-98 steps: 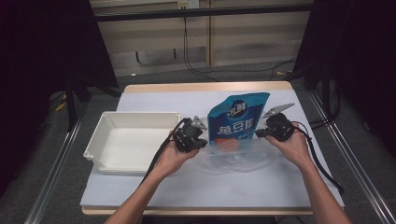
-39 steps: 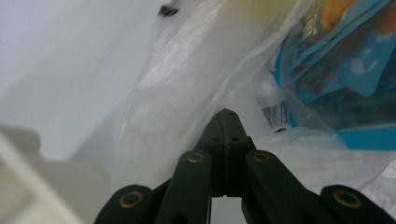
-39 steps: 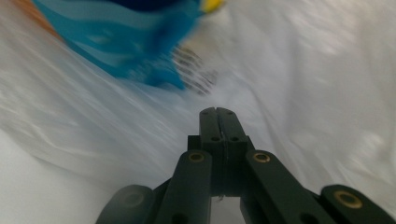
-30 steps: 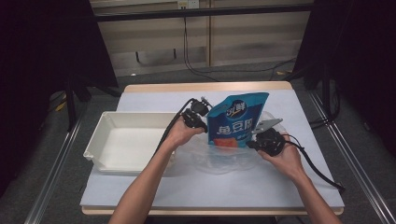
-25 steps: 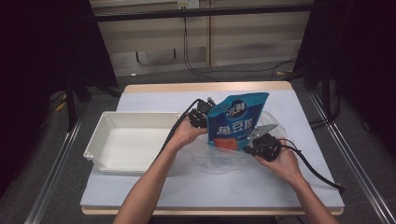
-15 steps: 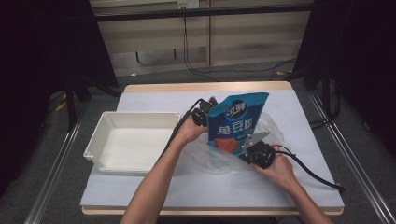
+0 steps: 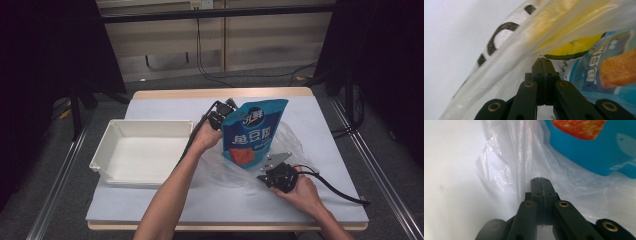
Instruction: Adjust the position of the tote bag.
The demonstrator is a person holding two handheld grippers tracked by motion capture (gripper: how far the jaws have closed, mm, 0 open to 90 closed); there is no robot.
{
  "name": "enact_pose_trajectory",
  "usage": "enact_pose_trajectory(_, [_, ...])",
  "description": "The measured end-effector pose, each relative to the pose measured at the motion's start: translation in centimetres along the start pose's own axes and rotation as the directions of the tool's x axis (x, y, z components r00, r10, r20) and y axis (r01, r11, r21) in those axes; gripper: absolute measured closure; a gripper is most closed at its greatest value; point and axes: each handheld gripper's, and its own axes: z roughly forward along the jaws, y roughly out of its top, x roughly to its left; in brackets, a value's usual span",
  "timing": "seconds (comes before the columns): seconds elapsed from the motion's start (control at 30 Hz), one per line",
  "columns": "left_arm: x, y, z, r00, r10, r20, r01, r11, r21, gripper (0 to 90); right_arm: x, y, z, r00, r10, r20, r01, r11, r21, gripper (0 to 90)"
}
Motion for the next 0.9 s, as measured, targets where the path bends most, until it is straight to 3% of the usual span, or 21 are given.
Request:
enact_pose_trajectory(0.07, [0.4, -0.1, 0.1, 0.9997, -0.024, 0.008, 0.024, 0.9997, -0.001, 90.0, 0.3, -0.2, -0.1, 0.9999, -0.004, -0.01, 0.004, 1.0, -0.004, 90.0])
enact_pose_trajectory(0.17, [0.5, -0.3, 0.2, 0.9998, -0.019, 0.005, 0.019, 0.9998, 0.008, 90.0, 0.7, -0.3, -0.3, 0.9999, -0.012, -0.01, 0.012, 1.0, -0.003, 90.0])
enact_pose_trajectory(0.2, [0.5, -0.3, 0.1, 0.9995, -0.017, 0.026, 0.017, 0.9998, 0.005, 90.0, 0.7, -0.4, -0.3, 0.9998, -0.021, -0.006, 0.021, 1.0, -0.01, 90.0])
enact_pose_trajectory(0.33, [-0.1, -0.5, -0.5, 0.9986, -0.02, 0.049, 0.022, 0.9991, -0.037, 90.0, 0.6, -0.3, -0.2, 0.9999, -0.001, 0.011, 0.002, 1.0, -0.018, 90.0])
enact_pose_trajectory(0.37, [-0.1, -0.7, -0.8, 0.9989, 0.005, 0.046, -0.003, 0.9993, -0.037, 90.0, 0.5, -0.3, -0.2, 0.9999, 0.01, 0.01, -0.01, 0.999, -0.033, 90.0])
enact_pose_trajectory(0.47, [-0.7, -1.4, -1.1, 0.9991, 0.005, 0.043, -0.003, 0.9981, -0.062, 90.0, 0.3, -0.2, -0.4, 0.9987, 0.024, 0.044, -0.021, 0.998, -0.057, 90.0])
enact_pose_trajectory(0.6, [-0.9, -1.7, -2.3, 0.9991, 0.032, 0.029, -0.03, 0.9963, -0.081, 90.0, -0.2, -0.2, -0.7, 0.9976, 0.06, 0.033, -0.057, 0.994, -0.093, 90.0])
enact_pose_trajectory(0.67, [-0.9, -2.0, -3.1, 0.9979, 0.032, 0.056, -0.025, 0.9926, -0.119, 90.0, -0.4, -0.2, -0.9, 0.997, 0.068, 0.038, -0.064, 0.993, -0.104, 90.0])
enact_pose_trajectory(0.77, [-0.8, -2.5, -4.1, 0.9963, 0.062, 0.059, -0.051, 0.9854, -0.162, 90.0, -1.0, -0.5, -1.5, 0.9934, 0.111, 0.03, -0.105, 0.985, -0.14, 90.0])
enact_pose_trajectory(0.83, [-0.9, -3.0, -4.6, 0.9966, 0.055, 0.061, -0.042, 0.981, -0.19, 90.0, -1.4, -0.7, -1.9, 0.9912, 0.125, 0.044, -0.116, 0.981, -0.157, 90.0])
enact_pose_trajectory(0.87, [-0.8, -3.3, -5.1, 0.9954, 0.073, 0.061, -0.059, 0.9765, -0.207, 90.0, -1.7, -0.9, -2.2, 0.9902, 0.131, 0.049, -0.121, 0.978, -0.171, 90.0])
enact_pose_trajectory(0.9, [-0.9, -3.6, -5.3, 0.9951, 0.07, 0.071, -0.052, 0.9719, -0.23, 90.0, -1.8, -1.0, -2.6, 0.9876, 0.146, 0.058, -0.133, 0.973, -0.188, 90.0])
